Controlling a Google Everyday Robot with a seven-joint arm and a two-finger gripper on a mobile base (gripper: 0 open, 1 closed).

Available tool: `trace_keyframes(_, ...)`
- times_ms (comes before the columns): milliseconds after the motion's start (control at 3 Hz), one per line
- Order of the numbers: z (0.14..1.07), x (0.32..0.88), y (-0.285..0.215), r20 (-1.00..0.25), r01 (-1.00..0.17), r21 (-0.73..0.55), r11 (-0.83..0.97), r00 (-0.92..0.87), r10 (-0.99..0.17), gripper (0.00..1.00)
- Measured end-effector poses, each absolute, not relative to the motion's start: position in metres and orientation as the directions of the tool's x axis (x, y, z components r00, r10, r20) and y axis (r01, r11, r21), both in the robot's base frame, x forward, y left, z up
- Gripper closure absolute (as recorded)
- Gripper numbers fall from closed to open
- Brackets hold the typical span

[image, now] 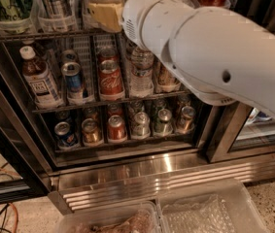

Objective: Pick 7up can from top shelf of fridge

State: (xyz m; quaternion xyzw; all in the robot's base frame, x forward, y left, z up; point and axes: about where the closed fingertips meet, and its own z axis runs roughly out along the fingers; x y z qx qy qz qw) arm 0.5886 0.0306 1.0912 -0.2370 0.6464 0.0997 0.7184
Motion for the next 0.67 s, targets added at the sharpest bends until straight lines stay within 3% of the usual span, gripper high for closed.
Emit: trace_keyframes(667, 1.070, 0.540, 0.039, -0.996, -0.570, -0.057, 0.820, -0.025, -0.087, 1.00)
